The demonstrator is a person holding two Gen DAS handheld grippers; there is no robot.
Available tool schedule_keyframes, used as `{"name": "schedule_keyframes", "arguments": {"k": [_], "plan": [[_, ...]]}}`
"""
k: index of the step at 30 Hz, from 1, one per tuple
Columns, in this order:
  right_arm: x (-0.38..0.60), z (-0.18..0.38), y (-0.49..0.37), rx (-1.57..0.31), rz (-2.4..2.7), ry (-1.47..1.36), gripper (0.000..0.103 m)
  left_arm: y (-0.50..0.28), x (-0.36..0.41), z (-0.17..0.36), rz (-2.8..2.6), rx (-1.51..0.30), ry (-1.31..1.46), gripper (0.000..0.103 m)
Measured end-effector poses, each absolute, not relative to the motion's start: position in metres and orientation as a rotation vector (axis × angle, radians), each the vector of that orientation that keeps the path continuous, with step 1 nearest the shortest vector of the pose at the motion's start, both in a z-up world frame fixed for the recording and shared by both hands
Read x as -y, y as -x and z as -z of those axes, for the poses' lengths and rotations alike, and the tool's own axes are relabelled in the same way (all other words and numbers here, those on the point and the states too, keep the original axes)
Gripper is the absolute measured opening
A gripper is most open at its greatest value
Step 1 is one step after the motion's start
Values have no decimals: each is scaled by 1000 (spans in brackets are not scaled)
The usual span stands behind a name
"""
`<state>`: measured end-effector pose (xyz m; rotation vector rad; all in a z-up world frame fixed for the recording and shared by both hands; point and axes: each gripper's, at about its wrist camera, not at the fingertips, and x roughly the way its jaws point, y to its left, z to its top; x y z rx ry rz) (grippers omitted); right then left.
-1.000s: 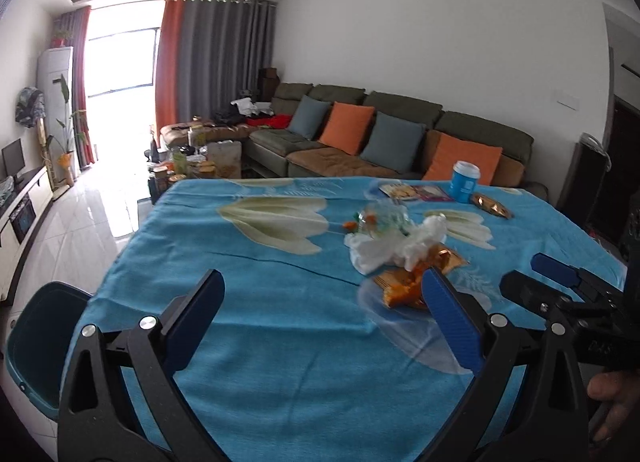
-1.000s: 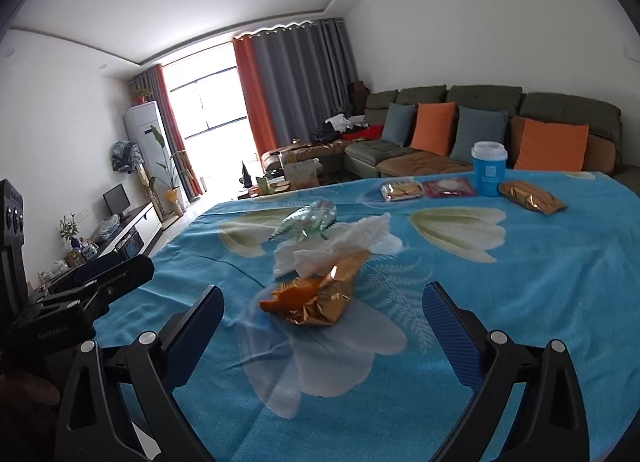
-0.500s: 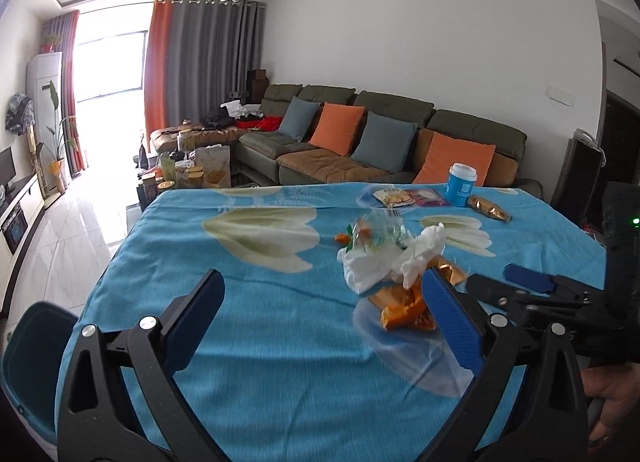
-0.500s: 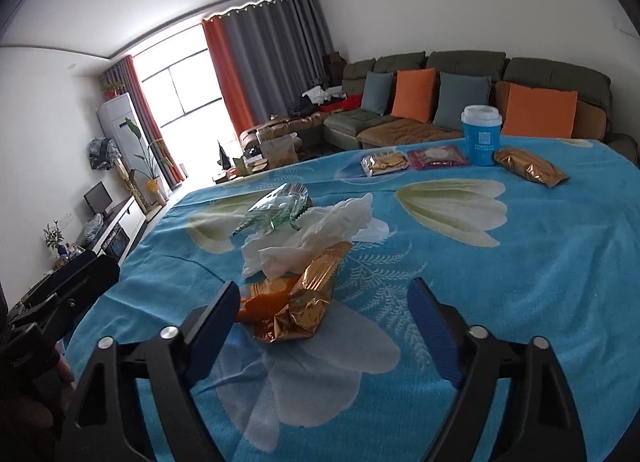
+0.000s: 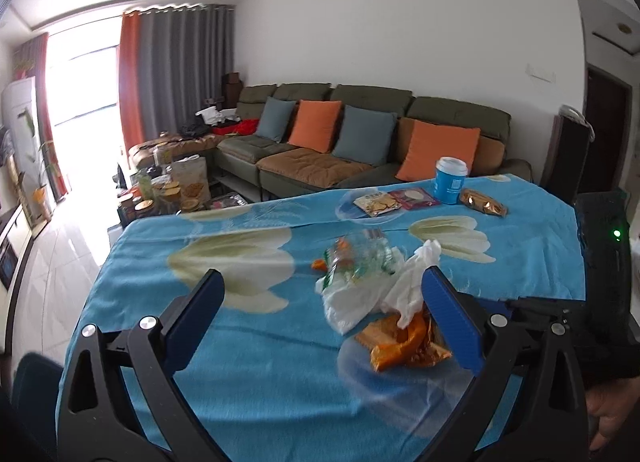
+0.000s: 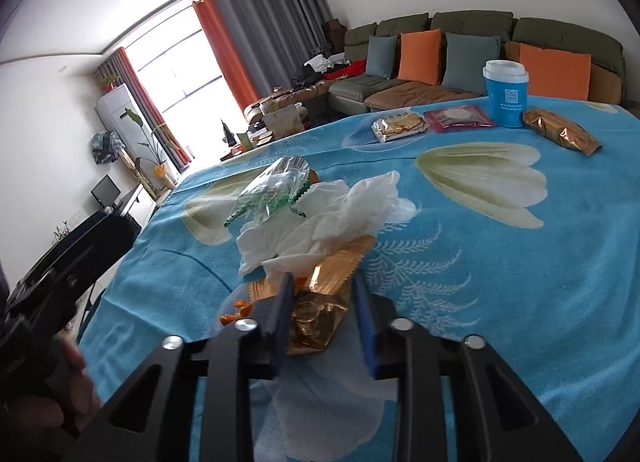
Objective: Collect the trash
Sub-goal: 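Grasp the clear plastic wrapper with the left tool while the right tool grasps the gold wrapper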
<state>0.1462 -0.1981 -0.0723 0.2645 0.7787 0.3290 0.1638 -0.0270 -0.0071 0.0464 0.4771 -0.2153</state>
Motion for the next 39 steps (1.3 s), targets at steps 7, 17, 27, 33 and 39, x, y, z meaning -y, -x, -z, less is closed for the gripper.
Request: {"name": "schedule_keyframes", "arguments": {"k": [7,17,27,33,39], "plan": [[216,69,-143,-782,-359,-367,7,-200,49,8,250,-513,-80,97],[243,47,-124,-718,-312,-374,6,-251,68,33,276,-649,-76,97],[235,37,-115,-687,-328,-289,6,-276,75,54,296,-725,-41,55],[230,23,-108,-632,-316,-219,6,-266,69,45,309,-685,-11,46],[222,9,-99,-573,-296,-139,6,-241,57,25,328,-632,39,46]]}}
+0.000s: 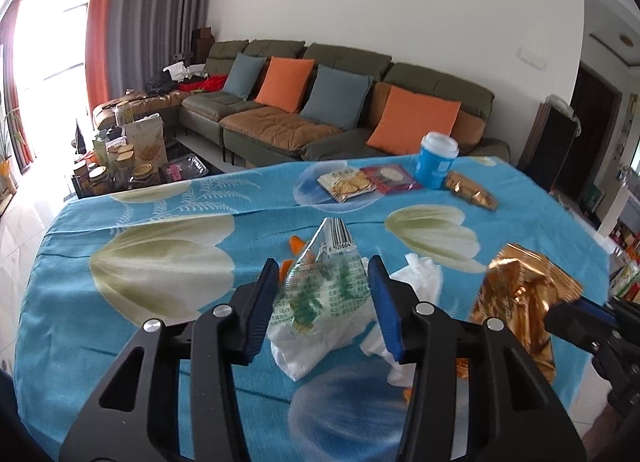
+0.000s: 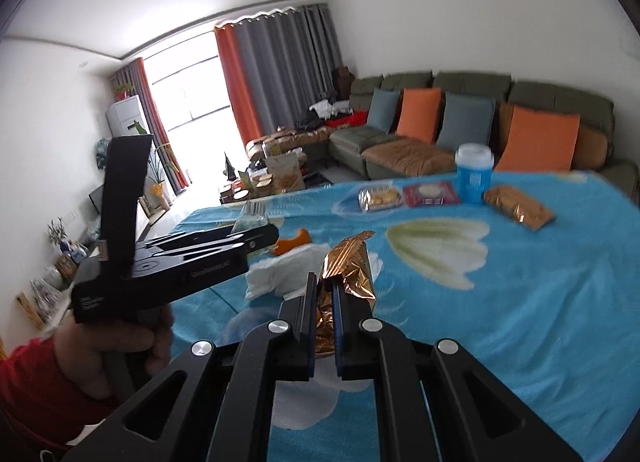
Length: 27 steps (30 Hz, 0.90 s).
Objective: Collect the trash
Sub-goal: 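Grasp the clear plastic wrapper with the left tool while the right tool grasps the gold wrapper, then carry the plastic and gold wrappers with both tools over the teal bin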
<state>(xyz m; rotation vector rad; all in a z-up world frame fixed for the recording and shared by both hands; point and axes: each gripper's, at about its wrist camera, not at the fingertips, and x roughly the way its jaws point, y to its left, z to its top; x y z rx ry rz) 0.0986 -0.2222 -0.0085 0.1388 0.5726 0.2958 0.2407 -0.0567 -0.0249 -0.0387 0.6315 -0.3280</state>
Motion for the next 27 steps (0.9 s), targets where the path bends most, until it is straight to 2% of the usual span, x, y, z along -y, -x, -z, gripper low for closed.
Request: {"name": "schedule_keyframes", "arguments": {"k": [15,27], "plan": [[185,-16,-93,-505,-416,-106,5,-141,-4,-21,284,-480,121,45],[87,-27,-103,-490,-655,1,5,-59,-108,-28,20,-428,226,45]]}}
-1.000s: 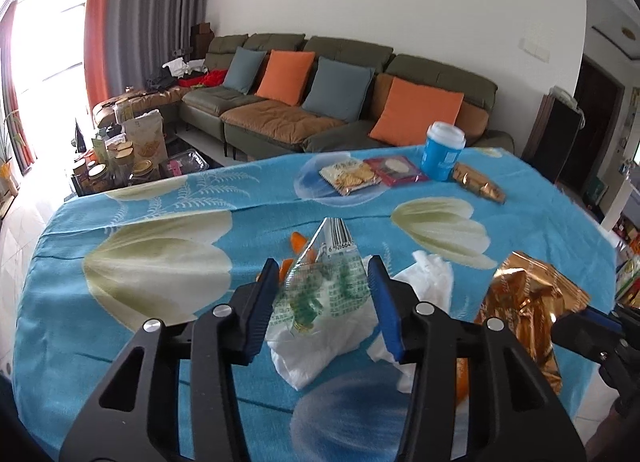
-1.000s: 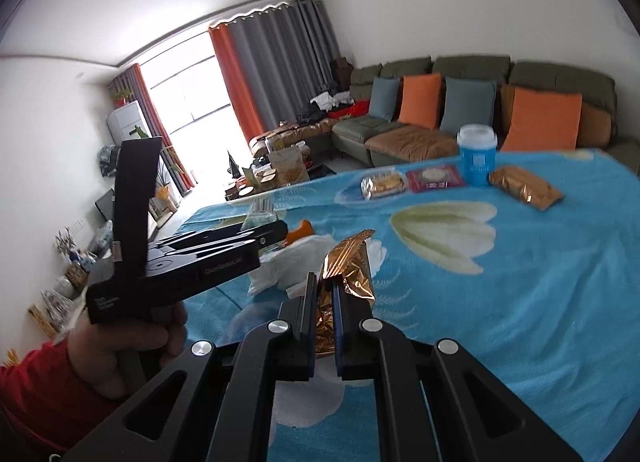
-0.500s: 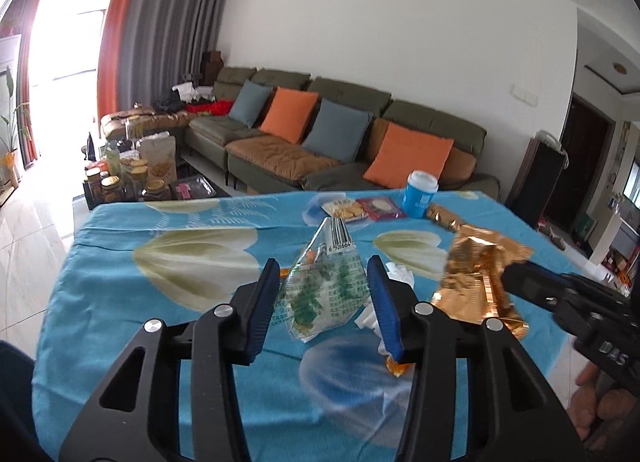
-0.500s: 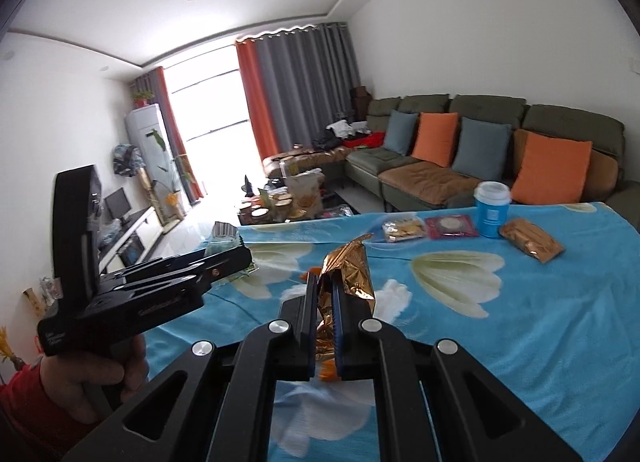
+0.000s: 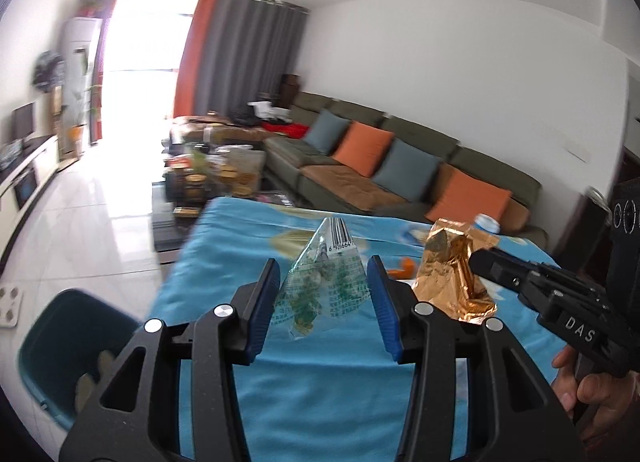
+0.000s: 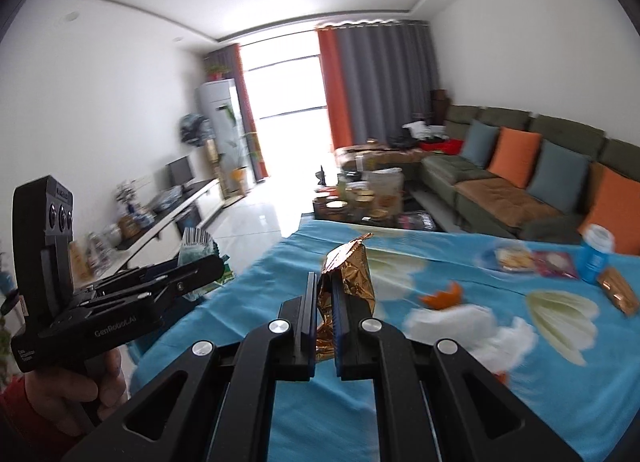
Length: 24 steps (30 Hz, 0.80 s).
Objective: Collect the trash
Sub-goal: 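Carry the plastic and gold wrappers with both tools over the teal bin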
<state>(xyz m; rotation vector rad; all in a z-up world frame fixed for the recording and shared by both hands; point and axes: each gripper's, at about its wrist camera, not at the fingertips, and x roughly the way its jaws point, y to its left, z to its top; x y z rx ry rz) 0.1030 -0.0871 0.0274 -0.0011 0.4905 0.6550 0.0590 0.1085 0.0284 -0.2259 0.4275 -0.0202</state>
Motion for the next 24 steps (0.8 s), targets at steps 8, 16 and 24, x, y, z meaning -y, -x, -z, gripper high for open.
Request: {"name": "schedule_keyframes", "arguments": {"k": [8,16,24], "plan": [[12,-35,-96,-489,-806,79,5,-9,-171,-29,-155,-400,269,45],[-63,-35,-90,-514,-955,156,5,33,-239,-22,-309,-400,312,45],[-121,-22,-92,-566,-1054,208,5,63,-291,-9,-408,-428,347,45]]}}
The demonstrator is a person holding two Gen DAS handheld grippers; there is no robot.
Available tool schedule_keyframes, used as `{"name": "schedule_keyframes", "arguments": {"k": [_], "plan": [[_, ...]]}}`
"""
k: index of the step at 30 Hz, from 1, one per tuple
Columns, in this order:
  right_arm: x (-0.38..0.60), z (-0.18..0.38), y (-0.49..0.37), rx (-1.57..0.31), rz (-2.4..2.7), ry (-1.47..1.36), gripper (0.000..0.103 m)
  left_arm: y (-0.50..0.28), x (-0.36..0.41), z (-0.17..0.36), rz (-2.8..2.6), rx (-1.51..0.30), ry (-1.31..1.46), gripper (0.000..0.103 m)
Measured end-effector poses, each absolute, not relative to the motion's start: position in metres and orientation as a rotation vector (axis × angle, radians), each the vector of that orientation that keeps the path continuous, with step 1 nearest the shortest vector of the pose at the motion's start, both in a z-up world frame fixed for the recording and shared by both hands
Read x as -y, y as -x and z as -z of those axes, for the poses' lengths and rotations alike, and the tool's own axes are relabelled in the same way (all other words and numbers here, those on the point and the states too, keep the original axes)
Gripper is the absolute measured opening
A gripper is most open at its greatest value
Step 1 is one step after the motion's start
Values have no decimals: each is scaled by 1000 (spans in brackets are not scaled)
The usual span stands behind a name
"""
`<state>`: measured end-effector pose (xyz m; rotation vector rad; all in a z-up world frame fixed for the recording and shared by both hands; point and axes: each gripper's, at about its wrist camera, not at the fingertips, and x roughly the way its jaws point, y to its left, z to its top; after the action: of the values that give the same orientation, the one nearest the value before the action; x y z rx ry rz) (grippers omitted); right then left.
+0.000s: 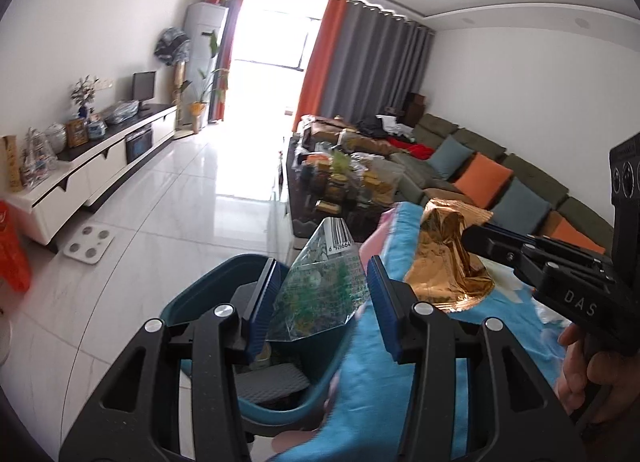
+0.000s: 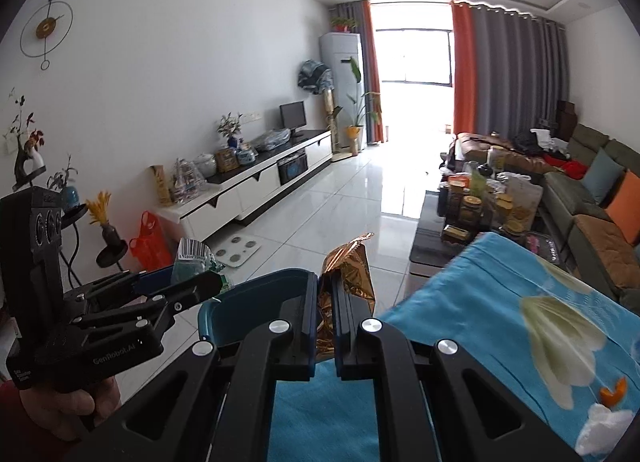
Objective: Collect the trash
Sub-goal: 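Carry the plastic and gold wrappers with both tools over the teal bin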
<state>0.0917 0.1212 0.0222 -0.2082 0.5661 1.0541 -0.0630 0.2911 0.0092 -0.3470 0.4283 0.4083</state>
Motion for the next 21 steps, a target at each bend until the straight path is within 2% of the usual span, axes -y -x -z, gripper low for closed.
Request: {"name": "schedule_keyframes", "arguments": {"k": [7,21], "plan": [[-165,-7,-93,-627,-1116,256,5,76,-326,20,-452,-486,397,45],[-219,34,-107,-782,-1167,317,5,13,-344,78,-474,-585,451,45]]}}
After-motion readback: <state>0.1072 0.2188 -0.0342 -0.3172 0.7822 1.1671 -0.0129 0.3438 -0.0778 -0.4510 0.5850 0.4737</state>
